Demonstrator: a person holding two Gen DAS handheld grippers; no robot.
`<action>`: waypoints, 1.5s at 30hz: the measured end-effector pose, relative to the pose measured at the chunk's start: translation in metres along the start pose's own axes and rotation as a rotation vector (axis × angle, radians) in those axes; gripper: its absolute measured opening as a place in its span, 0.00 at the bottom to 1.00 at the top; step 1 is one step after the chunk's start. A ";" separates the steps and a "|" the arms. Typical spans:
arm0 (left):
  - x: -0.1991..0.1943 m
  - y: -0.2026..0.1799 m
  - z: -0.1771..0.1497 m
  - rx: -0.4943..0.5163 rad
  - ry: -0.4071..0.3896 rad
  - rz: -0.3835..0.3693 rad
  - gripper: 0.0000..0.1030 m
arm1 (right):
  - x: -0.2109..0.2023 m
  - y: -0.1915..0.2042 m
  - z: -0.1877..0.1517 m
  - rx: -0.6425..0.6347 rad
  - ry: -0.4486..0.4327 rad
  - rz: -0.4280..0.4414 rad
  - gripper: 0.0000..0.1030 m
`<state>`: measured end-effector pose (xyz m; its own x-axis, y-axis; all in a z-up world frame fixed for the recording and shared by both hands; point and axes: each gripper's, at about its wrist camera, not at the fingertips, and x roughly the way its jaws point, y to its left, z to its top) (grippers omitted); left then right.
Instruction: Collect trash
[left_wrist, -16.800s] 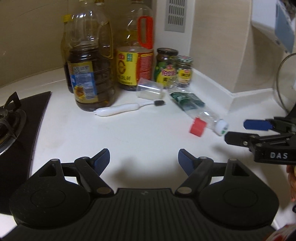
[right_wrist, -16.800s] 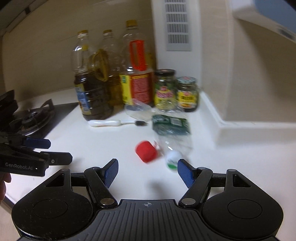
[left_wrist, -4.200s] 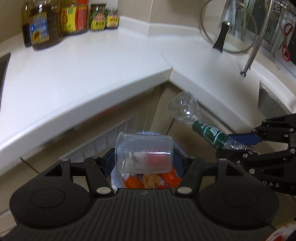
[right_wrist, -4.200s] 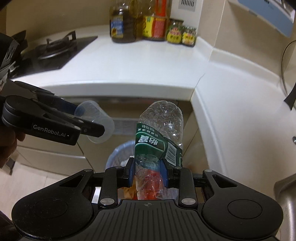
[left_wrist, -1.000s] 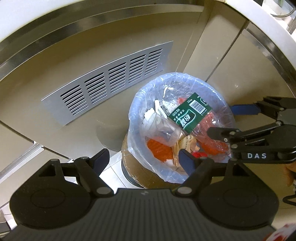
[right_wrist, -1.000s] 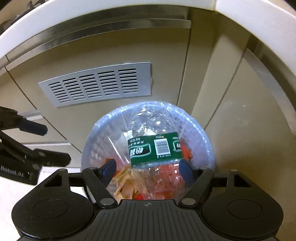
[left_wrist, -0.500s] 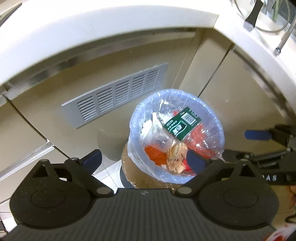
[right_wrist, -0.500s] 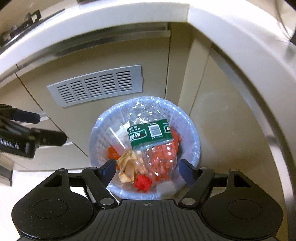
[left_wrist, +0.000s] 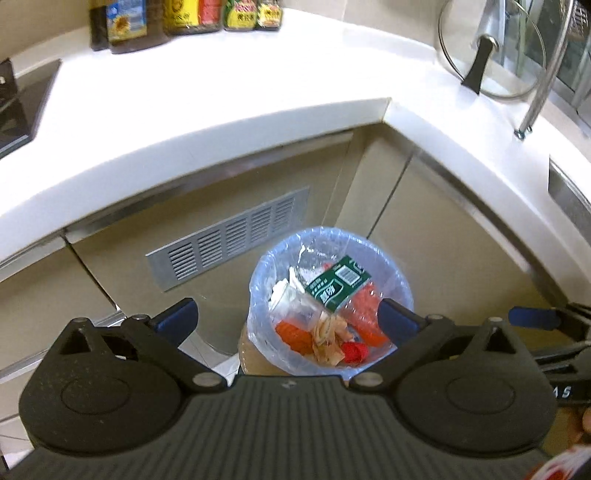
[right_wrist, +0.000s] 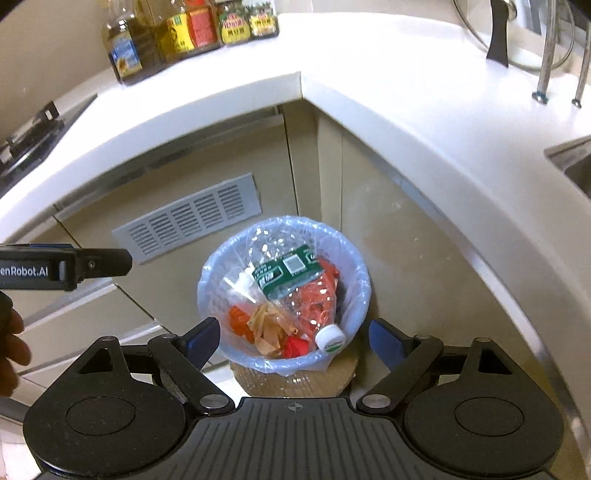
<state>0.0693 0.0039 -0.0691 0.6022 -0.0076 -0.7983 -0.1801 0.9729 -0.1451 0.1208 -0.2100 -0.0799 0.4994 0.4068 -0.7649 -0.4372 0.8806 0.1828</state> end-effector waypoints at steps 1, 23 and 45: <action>-0.003 -0.002 0.001 -0.007 -0.006 0.004 1.00 | -0.002 -0.001 0.001 -0.005 -0.007 0.000 0.85; -0.062 -0.023 0.006 0.084 -0.048 0.048 1.00 | -0.058 0.013 0.005 0.080 -0.127 -0.051 0.85; -0.072 -0.016 0.008 0.124 -0.081 0.014 1.00 | -0.075 0.029 0.003 0.072 -0.153 -0.123 0.85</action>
<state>0.0350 -0.0096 -0.0047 0.6620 0.0203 -0.7492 -0.0948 0.9939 -0.0568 0.0729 -0.2142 -0.0154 0.6558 0.3227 -0.6824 -0.3144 0.9386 0.1418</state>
